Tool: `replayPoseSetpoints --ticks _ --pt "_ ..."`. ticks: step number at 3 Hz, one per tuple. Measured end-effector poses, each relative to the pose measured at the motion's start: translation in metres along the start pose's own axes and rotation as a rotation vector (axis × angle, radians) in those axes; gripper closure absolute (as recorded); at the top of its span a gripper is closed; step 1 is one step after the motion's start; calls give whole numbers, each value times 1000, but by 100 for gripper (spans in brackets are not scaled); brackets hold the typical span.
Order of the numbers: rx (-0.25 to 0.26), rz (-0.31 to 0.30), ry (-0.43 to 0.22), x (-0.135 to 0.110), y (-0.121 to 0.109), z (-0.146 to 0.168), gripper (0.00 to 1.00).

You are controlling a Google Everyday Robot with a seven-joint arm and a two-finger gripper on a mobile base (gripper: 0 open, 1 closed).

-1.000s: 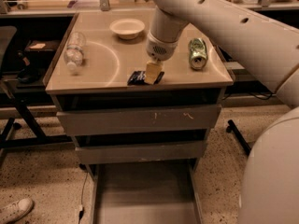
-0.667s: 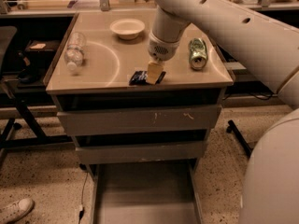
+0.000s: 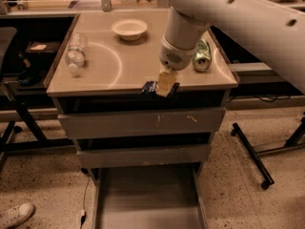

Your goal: Place rxbar blueberry into bottom drawer

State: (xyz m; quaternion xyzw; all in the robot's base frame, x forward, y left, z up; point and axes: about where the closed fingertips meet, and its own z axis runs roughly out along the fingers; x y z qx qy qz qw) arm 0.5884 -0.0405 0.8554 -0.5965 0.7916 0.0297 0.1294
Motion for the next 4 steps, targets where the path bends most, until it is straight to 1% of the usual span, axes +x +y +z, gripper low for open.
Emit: replayPoseSetpoints --ticks 1,2,3,4 --pt "-41 97 44 29 57 -1 100" --pt "-39 94 40 27 55 -2 100" --pt "-80 136 52 40 75 19 100" --pt "-175 252 33 69 116 65 100"
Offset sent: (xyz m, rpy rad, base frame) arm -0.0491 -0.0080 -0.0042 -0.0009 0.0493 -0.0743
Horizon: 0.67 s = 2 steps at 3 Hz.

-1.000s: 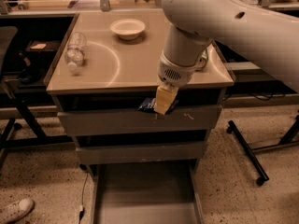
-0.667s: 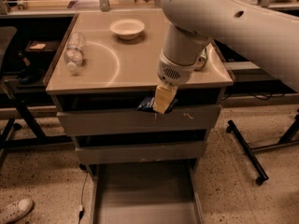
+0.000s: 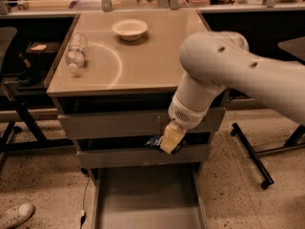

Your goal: Place rxbar blueberry into bottom drawer

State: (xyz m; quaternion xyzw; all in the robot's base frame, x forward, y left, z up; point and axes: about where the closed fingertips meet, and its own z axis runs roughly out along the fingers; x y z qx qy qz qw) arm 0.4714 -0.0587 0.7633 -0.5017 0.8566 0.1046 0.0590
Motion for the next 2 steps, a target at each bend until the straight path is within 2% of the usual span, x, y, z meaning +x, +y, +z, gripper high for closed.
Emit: replayPoseSetpoints --ticks 1,2 --pt "-109 93 -3 39 10 67 100" --pt "-109 93 -3 39 10 67 100"
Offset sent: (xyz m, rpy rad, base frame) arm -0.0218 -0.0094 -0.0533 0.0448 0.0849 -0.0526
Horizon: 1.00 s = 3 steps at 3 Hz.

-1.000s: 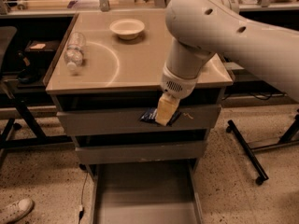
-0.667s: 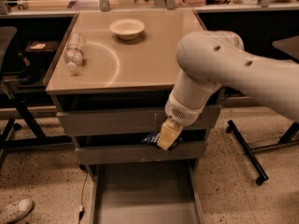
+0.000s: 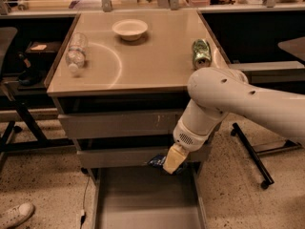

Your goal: Place rxbar blueberry into bottom drawer

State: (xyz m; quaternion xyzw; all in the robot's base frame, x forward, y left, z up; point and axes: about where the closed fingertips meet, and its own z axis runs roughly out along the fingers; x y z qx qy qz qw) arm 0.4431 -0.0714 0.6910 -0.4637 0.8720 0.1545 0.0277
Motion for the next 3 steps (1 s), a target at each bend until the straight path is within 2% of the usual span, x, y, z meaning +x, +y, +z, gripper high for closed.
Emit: replayPoseSetpoints --ticks 1,2,3 --pt "-55 27 -62 6 -6 31 100" --pt "-132 49 -150 10 -20 89 100" --pt "-208 86 -151 19 -32 150 100"
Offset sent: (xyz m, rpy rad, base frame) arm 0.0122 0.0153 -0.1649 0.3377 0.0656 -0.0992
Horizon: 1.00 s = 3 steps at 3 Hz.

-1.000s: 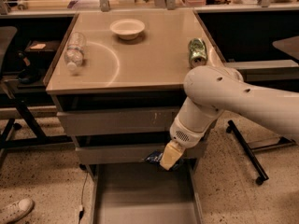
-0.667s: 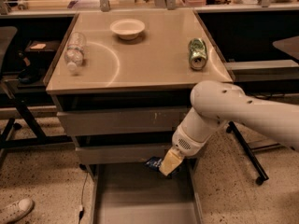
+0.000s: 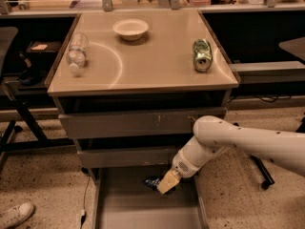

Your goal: Place rxbar blueberry into bottom drawer

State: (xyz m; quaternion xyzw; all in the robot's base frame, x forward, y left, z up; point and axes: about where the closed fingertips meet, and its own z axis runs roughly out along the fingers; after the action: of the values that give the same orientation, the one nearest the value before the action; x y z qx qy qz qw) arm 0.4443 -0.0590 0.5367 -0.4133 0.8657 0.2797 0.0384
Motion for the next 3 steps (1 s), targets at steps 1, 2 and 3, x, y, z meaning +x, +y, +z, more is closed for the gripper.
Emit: replayPoseSetpoints --ticks 1,2,3 --pt "-30 16 9 7 -2 16 100" --pt "-30 16 9 7 -2 16 100" --pt "-68 32 -10 11 -14 50 100"
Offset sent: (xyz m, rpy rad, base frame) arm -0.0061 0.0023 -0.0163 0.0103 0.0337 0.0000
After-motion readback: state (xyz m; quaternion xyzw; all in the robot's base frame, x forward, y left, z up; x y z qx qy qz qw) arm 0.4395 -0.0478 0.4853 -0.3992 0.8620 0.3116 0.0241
